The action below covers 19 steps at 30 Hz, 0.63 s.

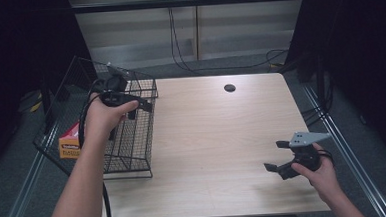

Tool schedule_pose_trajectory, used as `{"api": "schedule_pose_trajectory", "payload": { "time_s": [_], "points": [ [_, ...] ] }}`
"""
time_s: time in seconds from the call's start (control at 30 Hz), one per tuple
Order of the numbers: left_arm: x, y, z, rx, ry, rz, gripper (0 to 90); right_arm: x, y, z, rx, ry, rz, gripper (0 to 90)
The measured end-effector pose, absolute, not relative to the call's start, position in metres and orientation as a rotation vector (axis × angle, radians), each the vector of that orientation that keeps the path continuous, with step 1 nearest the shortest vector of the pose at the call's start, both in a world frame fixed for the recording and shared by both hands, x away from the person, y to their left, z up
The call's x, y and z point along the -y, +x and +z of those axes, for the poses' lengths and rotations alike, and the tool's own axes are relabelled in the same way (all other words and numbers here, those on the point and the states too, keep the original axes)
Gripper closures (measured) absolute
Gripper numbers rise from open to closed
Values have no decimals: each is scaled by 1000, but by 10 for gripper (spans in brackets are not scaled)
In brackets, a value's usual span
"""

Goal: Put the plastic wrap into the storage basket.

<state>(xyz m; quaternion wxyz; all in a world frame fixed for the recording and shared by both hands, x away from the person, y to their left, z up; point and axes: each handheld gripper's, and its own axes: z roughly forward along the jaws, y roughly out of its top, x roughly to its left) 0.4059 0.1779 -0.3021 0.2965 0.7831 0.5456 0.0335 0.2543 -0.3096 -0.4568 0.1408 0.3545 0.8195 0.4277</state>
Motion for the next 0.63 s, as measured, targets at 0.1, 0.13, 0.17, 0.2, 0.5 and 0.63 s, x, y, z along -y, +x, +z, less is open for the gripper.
{"api": "schedule_pose_trajectory", "payload": {
  "time_s": [0.1,0.13,0.17,0.2,0.5,0.63],
  "points": [
    [-174,403,-306,-1422,2100,78,160,310,254,-457,-2369,1023,1235,34],
    [-172,402,-308,-1412,2110,72,160,310,254,-457,-2369,1023,1235,34],
    [-171,401,-310,-1405,2115,72,159,310,254,-457,-2368,1022,1236,33],
    [-169,400,-312,-1405,2108,73,160,310,254,-457,-2366,1022,1235,33],
    [-154,392,-325,-1316,2108,47,157,308,255,-459,-2366,1018,1226,33],
    [-146,388,-330,-1258,2112,37,143,308,255,-460,-2371,1013,1230,31]
  ]
}}
